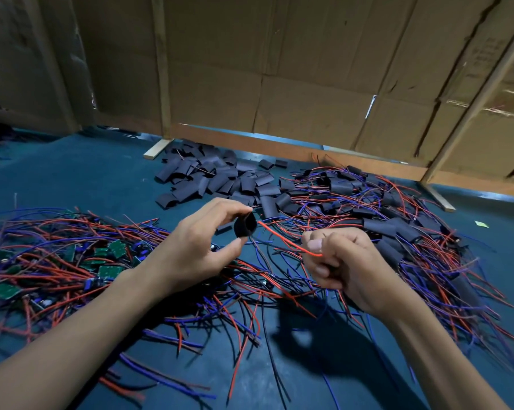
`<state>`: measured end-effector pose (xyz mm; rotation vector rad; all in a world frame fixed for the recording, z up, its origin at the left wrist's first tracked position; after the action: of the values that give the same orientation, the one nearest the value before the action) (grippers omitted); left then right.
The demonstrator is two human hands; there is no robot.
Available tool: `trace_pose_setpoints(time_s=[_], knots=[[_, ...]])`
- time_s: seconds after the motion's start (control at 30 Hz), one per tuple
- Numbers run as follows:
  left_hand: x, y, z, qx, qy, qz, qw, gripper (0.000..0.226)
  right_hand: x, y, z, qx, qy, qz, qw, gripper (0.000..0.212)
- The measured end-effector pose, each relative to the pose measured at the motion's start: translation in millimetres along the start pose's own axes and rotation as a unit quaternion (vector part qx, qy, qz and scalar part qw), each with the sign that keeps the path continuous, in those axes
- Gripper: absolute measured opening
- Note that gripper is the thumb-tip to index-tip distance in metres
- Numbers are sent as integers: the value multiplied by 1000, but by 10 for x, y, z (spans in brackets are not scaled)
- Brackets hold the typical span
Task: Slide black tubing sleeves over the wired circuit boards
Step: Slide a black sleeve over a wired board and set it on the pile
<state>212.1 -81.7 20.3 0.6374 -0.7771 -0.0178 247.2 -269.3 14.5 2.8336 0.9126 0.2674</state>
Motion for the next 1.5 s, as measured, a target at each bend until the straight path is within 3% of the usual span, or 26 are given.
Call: trace_pose_setpoints(time_s=[0.4,0.6,0.77,1.13,1.23,1.37,1.5], knots=[[-15,-42,69,16,-36,-23,999,46,4,173,227,83,-128,79,985,32],[-12,-42,54,23,-38,-22,999,45,-5,71,135,176,-95,-27,979,33],[-16,-97,78,28,-64,-40,997,45,-28,-46,203,134,-136,-73,979,31],[-5,-53,66,2,-48,-23,999,41,13,149,305,78,-151,64,983,37],[-10,-47,75,2,-46,-21,999,41,25,151,302,60,-141,87,984,19],[-12,-43,98,3,-50,-21,999,42,31,173,335,47,-145,113,982,48],[-14,-36,105,6,-52,-17,998,42,24,217,361,58,-153,137,977,30]])
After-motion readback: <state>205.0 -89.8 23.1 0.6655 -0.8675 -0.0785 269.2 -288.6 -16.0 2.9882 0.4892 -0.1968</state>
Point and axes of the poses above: each hand's wrist, its own x-axis towards the middle knuckle, its own y-axis out of the back of the hand, z = x × y, the point moved 8 cm from there along x, towards the middle knuckle, and after that the axes turned 11 degrees about -x, right-handed, at the moved point
